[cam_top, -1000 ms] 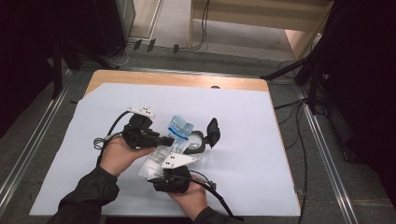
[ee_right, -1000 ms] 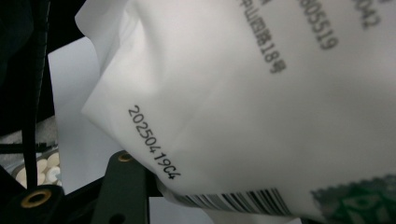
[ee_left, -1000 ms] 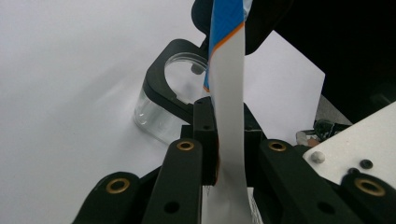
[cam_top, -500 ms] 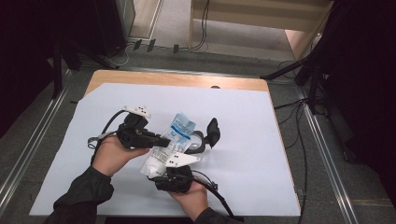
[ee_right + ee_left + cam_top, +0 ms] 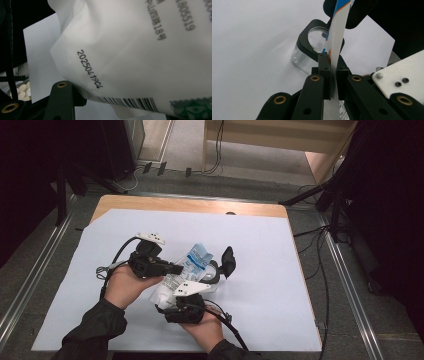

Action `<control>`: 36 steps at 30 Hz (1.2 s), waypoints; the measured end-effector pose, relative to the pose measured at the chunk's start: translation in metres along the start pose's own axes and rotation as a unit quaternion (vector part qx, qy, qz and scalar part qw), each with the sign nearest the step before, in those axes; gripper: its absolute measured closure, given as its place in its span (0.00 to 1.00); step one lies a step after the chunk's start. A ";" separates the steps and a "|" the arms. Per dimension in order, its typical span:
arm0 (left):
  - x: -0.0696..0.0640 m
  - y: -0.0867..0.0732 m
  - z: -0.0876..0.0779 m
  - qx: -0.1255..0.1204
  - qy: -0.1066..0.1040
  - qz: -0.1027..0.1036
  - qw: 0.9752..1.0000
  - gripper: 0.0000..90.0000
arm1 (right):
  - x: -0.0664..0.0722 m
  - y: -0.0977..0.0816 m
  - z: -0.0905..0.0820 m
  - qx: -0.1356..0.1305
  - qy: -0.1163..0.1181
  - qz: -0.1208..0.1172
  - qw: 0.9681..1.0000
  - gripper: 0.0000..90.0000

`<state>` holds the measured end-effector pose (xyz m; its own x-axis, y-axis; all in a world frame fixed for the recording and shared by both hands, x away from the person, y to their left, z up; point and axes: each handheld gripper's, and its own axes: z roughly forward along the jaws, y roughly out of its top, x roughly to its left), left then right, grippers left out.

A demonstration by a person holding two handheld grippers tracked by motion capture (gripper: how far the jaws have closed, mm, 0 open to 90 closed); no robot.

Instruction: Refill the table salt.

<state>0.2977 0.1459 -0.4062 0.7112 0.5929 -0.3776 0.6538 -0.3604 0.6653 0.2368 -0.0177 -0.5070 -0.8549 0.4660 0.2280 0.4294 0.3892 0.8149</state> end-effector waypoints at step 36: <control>-0.004 -0.001 -0.018 -0.001 -0.007 -0.003 1.000 0.98 | 0.001 0.009 -0.004 -0.011 0.014 0.011 1.000 0.57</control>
<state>0.2896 0.1567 -0.3943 0.7107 0.5856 -0.3899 0.6576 -0.3561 0.6639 0.2383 -0.0173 -0.4973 -0.8535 0.4511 0.2609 0.4419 0.3612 0.8211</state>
